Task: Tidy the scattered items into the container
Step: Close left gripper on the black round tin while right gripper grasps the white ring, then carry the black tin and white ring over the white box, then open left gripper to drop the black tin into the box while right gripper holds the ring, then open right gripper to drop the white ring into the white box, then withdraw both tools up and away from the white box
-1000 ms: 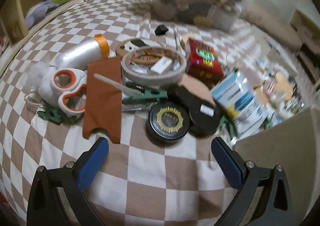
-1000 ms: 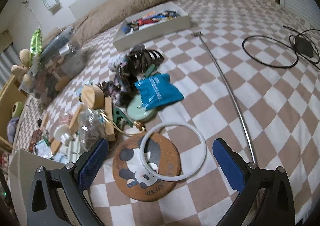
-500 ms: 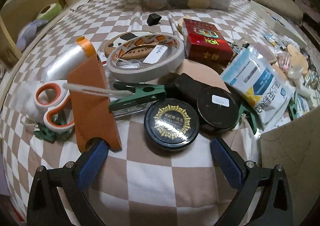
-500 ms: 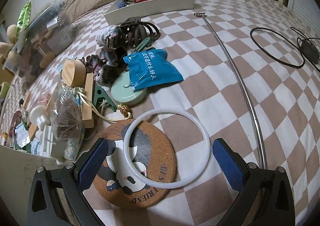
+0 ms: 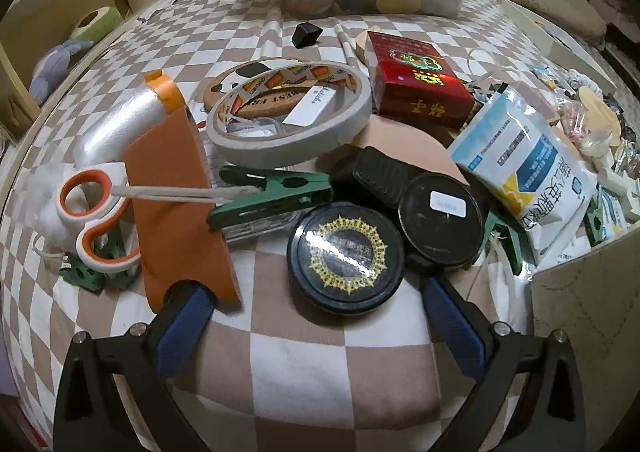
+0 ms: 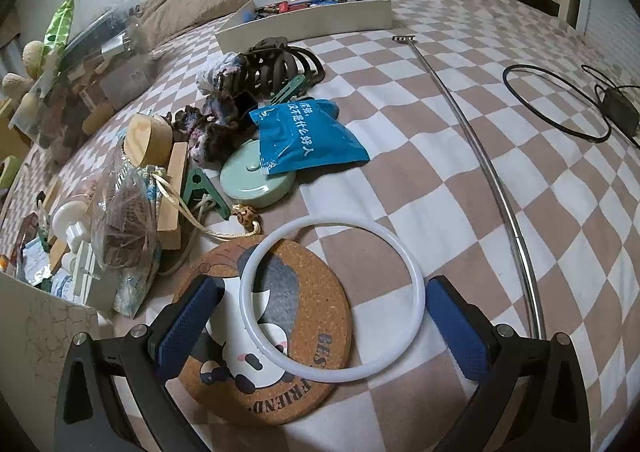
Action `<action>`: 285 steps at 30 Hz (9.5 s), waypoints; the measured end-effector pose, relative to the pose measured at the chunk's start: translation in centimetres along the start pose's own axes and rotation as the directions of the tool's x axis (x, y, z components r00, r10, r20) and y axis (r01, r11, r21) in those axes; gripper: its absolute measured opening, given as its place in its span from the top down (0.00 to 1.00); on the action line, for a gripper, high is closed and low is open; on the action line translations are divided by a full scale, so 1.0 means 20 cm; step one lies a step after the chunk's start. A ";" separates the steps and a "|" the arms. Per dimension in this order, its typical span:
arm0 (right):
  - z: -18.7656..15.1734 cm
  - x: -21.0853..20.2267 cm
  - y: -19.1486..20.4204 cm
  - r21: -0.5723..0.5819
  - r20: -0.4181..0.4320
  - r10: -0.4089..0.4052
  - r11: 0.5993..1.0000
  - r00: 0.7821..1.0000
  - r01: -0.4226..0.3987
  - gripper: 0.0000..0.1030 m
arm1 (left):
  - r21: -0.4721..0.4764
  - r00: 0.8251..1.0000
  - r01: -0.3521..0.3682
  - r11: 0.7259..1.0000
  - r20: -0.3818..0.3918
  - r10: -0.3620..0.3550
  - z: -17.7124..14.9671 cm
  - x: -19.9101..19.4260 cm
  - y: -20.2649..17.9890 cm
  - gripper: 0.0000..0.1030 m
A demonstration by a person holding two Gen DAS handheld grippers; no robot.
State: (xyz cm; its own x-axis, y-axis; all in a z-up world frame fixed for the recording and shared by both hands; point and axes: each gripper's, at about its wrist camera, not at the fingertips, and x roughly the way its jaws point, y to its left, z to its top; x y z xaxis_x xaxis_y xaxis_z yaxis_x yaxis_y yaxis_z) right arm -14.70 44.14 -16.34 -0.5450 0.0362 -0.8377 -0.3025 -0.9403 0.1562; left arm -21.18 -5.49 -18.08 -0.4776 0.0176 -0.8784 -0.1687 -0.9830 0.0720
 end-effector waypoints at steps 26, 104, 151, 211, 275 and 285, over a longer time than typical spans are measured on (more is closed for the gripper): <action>0.01 0.01 0.02 -0.014 0.002 -0.012 1.000 1.000 0.012 0.03 | -0.017 0.987 0.091 0.996 0.131 -0.088 0.00 -0.11 0.01 0.51; -0.18 -0.89 0.38 -0.207 0.288 0.591 0.807 0.754 -0.553 0.18 | 0.099 0.785 0.333 0.938 0.521 -0.334 -0.18 -1.04 -0.26 0.52; -0.30 -0.91 0.65 -0.300 0.097 0.671 0.724 0.735 -0.621 0.18 | 0.494 0.892 0.368 0.788 0.050 -0.448 -0.14 -0.79 -0.81 0.37; -0.62 -0.78 1.04 -0.539 -0.254 0.414 0.690 0.874 -0.483 0.00 | 0.212 0.807 0.379 0.901 0.402 -0.434 -0.29 -0.98 -0.45 0.03; -0.45 -1.06 0.66 -0.428 0.241 0.382 0.867 0.892 -0.256 0.00 | 0.202 0.835 0.301 0.932 0.416 -0.360 -0.37 -1.14 -0.47 0.00; -0.37 -1.07 0.52 -0.355 0.297 0.333 0.908 0.895 -0.220 0.00 | 0.125 0.841 0.231 0.965 0.473 -0.263 -0.33 -1.15 -0.30 0.00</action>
State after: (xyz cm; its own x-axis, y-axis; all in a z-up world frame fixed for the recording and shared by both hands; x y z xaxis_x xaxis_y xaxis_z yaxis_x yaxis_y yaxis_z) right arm -0.39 31.14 -0.58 -0.8206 -0.1804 -0.5422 0.1231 -0.9824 0.1406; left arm -3.49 -1.19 -1.40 -0.7653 0.3599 -0.5336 -0.3813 -0.9214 -0.0745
